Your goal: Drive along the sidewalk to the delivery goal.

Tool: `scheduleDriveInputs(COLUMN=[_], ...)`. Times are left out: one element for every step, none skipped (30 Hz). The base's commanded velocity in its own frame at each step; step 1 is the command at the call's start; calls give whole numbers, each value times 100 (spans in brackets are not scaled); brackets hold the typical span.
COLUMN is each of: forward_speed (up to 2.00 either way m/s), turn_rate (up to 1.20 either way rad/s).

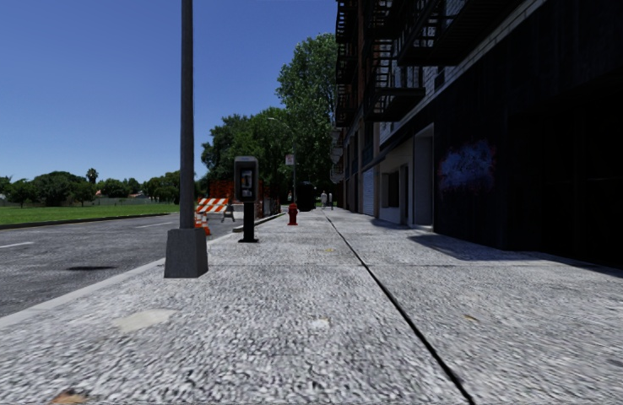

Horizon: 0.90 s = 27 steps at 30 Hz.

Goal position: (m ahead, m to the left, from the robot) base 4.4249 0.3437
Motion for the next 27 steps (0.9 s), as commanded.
scheduleDriveInputs(forward_speed=[200, 200, 200, 200, 200, 200, 200, 200, 200, 200, 200, 200, 200, 200, 200, 200, 200, 200, 200, 200, 200, 200, 200, 200, 200, 200, 200], turn_rate=[0, 0, 0, 0, 0, 0, 0, 0, 0, 0, 0, 0, 0, 0, 0, 0, 0, 0, 0, 0, 0, 0, 0, 0, 0, 0, 0])
